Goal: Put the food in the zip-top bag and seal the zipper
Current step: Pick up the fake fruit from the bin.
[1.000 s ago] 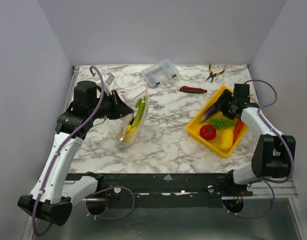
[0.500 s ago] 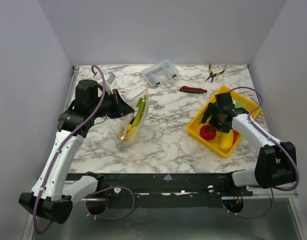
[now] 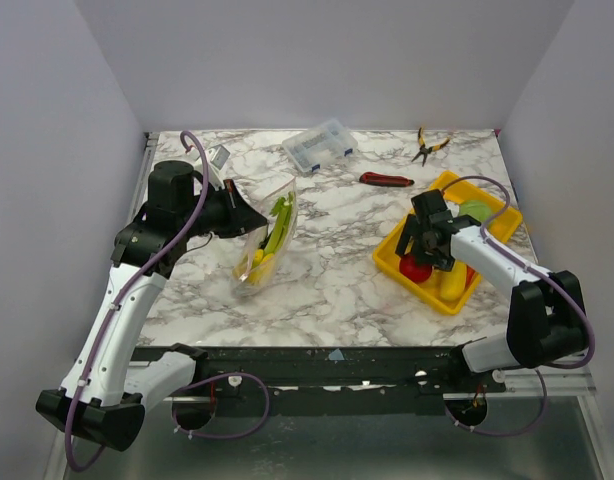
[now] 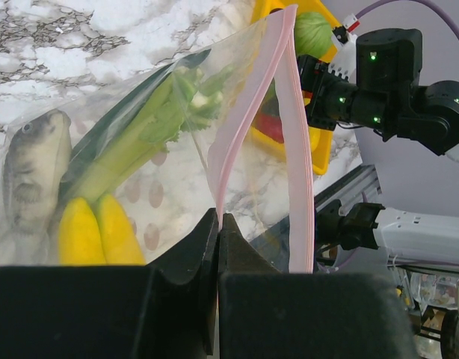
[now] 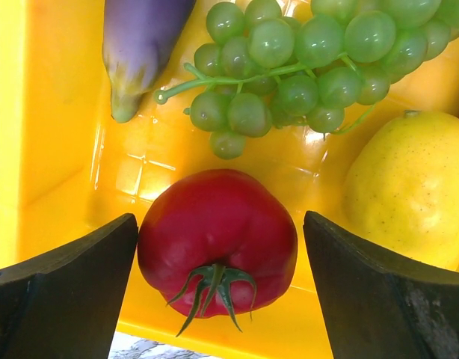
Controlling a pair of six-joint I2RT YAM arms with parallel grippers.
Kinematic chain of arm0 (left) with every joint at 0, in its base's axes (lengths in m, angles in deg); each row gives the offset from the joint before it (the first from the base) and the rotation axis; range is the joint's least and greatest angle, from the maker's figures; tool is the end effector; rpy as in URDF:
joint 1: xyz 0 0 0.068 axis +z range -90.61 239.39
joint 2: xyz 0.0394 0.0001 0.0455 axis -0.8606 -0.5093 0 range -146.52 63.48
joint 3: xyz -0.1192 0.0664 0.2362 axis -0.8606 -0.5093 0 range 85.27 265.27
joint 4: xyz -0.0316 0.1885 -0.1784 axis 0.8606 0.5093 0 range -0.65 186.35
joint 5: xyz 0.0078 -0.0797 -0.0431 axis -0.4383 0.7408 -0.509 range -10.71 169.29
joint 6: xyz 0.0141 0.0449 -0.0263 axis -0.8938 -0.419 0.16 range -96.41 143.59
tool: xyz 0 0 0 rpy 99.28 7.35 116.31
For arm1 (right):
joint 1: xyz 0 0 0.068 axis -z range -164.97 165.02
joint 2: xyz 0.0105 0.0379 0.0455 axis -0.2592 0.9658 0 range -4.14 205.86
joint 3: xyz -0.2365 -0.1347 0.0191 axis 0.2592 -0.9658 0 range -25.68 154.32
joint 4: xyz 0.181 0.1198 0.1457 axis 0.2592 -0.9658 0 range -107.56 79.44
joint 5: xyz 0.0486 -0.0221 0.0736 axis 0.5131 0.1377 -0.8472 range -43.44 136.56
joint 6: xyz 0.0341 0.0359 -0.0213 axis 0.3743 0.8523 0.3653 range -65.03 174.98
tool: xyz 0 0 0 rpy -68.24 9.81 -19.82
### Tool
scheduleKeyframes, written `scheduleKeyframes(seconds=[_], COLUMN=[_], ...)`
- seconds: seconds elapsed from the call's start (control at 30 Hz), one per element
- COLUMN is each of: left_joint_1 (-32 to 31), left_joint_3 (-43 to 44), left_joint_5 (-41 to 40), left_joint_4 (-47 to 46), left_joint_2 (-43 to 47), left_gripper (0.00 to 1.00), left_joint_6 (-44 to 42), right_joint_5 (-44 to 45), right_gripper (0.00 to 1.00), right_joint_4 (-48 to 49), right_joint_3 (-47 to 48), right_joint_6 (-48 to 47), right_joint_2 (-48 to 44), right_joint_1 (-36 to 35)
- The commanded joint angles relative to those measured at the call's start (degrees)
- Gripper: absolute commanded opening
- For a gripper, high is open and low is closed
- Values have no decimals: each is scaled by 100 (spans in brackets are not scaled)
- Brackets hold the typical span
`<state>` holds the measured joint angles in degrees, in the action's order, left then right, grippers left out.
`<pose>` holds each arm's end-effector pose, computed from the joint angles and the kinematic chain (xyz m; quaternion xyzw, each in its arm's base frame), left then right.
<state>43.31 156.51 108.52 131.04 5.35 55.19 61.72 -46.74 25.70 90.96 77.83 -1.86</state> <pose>0.1854 -0.0714 0.4015 0.0154 0.8418 -0.3981 0.3643 0.2584 0.0686 0.2023 0.1873 0.9531 -0.0268 0.2362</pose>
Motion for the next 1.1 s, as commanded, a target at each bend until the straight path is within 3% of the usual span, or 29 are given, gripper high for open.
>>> scheduleKeyframes(seconds=[0.0, 0.33, 0.4, 0.47, 0.53, 0.7, 0.87, 1.07], left_joint_1=[29, 34, 34, 34, 31, 34, 30, 37], left_joint_3=[-14, -58, -52, -55, -58, -65, -74, -128], left_joint_5=[114, 110, 101, 61, 40, 49, 27, -39], left_joint_4=[-82, -48, -39, -12, -4, -52, -80, -115], left_joint_2=[130, 192, 214, 249, 266, 249, 262, 237], left_gripper=[0, 0, 0, 0, 0, 0, 0, 0], left_joint_6=[-4, -22, -37, -48, -52, -31, 4, 66], right_joint_5=[162, 113, 110, 137, 175, 195, -689, -1259], right_gripper=[92, 92, 82, 51, 30, 5, 0, 0], right_joint_4=[-73, 120, 100, 36, -80, -607, -246, 1739], right_joint_3=[-94, -287, -277, -181, 38, 1063, 2215, 2934], right_joint_6=[133, 199, 260, 200, 100, -143, -165, -227], right_joint_2=[26, 201, 126, -161, -468, -824, -841, -587], right_joint_1=[-55, -60, -55, -53, -60, -65, -545, -2156])
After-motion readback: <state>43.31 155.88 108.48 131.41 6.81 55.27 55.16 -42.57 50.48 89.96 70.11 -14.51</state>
